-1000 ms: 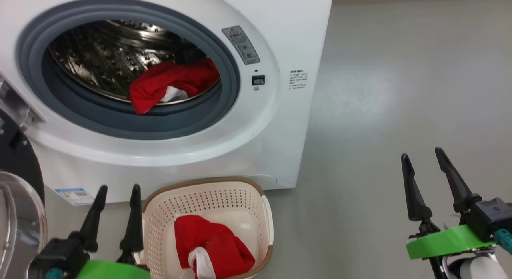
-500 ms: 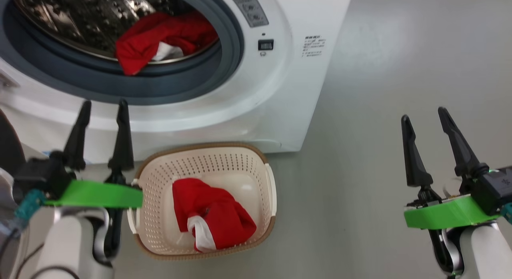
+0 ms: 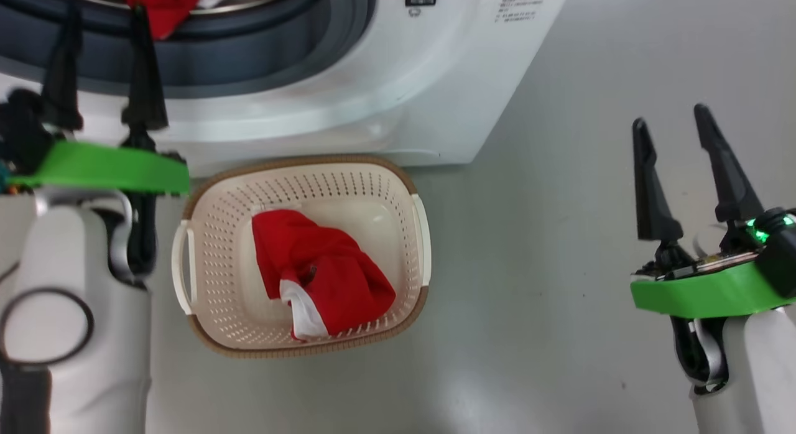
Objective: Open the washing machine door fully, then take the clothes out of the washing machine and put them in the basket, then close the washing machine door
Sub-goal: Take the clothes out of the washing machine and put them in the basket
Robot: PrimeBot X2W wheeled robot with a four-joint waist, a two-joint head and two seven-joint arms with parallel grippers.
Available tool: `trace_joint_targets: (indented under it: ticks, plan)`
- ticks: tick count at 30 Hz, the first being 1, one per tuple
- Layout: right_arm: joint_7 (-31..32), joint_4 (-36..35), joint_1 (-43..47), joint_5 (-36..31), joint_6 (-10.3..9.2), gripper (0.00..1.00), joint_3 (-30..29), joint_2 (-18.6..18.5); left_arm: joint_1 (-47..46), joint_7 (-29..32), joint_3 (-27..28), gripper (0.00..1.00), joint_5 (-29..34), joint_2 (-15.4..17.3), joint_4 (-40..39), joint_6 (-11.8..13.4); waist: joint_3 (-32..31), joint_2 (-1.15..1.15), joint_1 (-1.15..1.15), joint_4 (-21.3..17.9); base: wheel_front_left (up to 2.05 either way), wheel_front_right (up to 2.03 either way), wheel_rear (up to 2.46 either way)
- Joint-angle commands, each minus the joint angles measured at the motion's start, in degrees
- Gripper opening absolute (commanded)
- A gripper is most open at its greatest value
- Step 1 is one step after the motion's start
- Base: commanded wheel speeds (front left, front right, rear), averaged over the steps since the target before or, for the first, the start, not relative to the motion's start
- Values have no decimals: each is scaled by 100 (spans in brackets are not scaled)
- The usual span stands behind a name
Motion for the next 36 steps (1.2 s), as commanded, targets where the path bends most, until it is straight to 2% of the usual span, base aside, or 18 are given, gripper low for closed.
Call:
trace_joint_targets:
  ticks: [1, 16, 21, 26, 36]
  plan:
    - [-36, -185, -80, 159, 12, 100, 119, -21, -183, -27, 168, 100, 32, 227, -49, -24, 397, 0, 0, -51, 0, 0, 0]
    - [-36, -326, -334, -28, 12, 100, 39, -21, -2181, 71, 89, 100, 155, 580, 1838, -38, 1078, 0, 0, -220, 0, 0, 0]
    - [-36, -290, -392, 8, 12, 100, 64, -21, -2706, 361, -7, 100, 208, 715, 2552, 3, 1177, 0, 0, -305, 0, 0, 0]
    - [-36, -235, -407, 93, 12, 100, 61, -21, -3081, 796, -94, 100, 290, 906, 3241, 174, 1198, 0, 0, -413, 0, 0, 0]
    - [-36, -210, -383, 148, 12, 100, 112, -21, -3374, 1529, -442, 100, 642, 1106, 3950, 657, 1191, 0, 0, -489, 0, 0, 0]
